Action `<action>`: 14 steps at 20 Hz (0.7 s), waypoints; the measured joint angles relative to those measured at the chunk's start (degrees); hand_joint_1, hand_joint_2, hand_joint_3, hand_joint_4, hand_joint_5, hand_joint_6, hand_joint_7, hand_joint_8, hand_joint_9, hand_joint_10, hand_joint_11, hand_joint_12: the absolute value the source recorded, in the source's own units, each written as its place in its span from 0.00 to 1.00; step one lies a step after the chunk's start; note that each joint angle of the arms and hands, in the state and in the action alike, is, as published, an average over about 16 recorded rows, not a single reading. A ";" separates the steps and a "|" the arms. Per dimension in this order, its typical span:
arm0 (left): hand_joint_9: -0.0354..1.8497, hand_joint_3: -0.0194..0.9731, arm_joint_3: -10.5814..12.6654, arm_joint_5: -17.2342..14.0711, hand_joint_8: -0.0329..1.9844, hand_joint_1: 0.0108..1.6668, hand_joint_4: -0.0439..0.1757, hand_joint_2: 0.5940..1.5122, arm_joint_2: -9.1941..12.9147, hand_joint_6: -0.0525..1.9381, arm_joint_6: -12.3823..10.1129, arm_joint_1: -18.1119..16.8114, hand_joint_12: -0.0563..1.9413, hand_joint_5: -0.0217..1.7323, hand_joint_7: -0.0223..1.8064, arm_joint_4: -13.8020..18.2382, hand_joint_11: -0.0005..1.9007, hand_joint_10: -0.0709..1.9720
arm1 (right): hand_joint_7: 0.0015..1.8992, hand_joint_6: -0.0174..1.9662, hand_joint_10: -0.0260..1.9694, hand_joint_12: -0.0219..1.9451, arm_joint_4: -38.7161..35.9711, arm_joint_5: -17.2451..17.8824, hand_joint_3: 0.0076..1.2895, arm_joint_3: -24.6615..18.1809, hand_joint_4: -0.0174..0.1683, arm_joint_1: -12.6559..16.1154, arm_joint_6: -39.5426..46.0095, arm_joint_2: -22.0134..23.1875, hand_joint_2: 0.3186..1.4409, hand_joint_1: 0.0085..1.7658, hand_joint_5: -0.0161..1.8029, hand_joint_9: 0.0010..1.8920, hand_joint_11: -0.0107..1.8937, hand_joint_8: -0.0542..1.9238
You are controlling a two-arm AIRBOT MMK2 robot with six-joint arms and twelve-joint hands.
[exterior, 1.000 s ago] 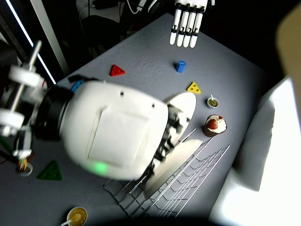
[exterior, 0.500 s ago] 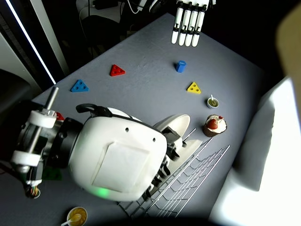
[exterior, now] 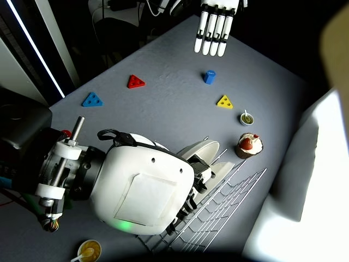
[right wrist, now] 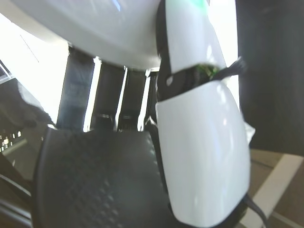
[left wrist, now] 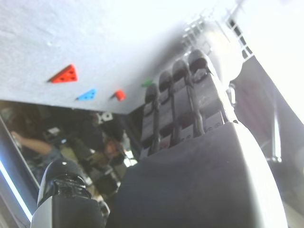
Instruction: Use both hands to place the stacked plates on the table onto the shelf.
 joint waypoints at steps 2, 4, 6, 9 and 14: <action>0.13 0.01 -0.15 -0.04 0.02 0.04 0.20 0.42 -0.02 0.03 0.00 0.00 0.03 0.13 0.14 0.17 0.11 0.04 | 0.48 0.37 0.16 0.33 0.02 -0.01 0.00 0.00 0.05 -0.18 0.05 -0.06 0.63 0.74 0.48 0.55 0.54 0.20; 0.13 0.01 -0.30 -0.06 0.02 0.04 0.20 0.42 -0.03 0.03 0.00 0.00 0.03 0.13 0.14 0.27 0.11 0.04 | 0.47 0.31 0.11 0.26 0.04 -0.02 0.00 -0.08 0.05 -0.13 0.11 -0.05 0.63 0.71 0.47 0.54 0.54 0.16; 0.13 0.01 -0.42 -0.09 0.02 0.04 0.20 0.42 -0.05 0.03 0.00 0.00 0.03 0.13 0.14 0.38 0.11 0.04 | 0.45 0.26 0.07 0.18 0.05 -0.02 0.00 -0.22 0.05 0.24 0.23 0.03 0.64 0.68 0.46 0.52 0.54 0.11; 0.13 0.01 -0.45 -0.16 0.02 0.04 0.20 0.42 -0.05 0.03 0.00 0.00 0.03 0.13 0.13 0.51 0.11 0.04 | 0.43 0.16 0.02 0.11 -0.10 -0.06 0.00 -0.56 0.05 1.21 0.48 0.28 0.64 0.64 0.45 0.49 0.53 0.04; 0.13 0.01 -0.45 -0.22 0.02 0.04 0.20 0.41 -0.05 0.03 0.00 0.00 0.03 0.13 0.13 0.55 0.10 0.04 | 0.41 0.02 0.03 0.09 -2.51 -0.41 0.00 -1.64 0.06 4.01 1.13 1.08 0.63 0.60 0.43 0.46 0.50 0.04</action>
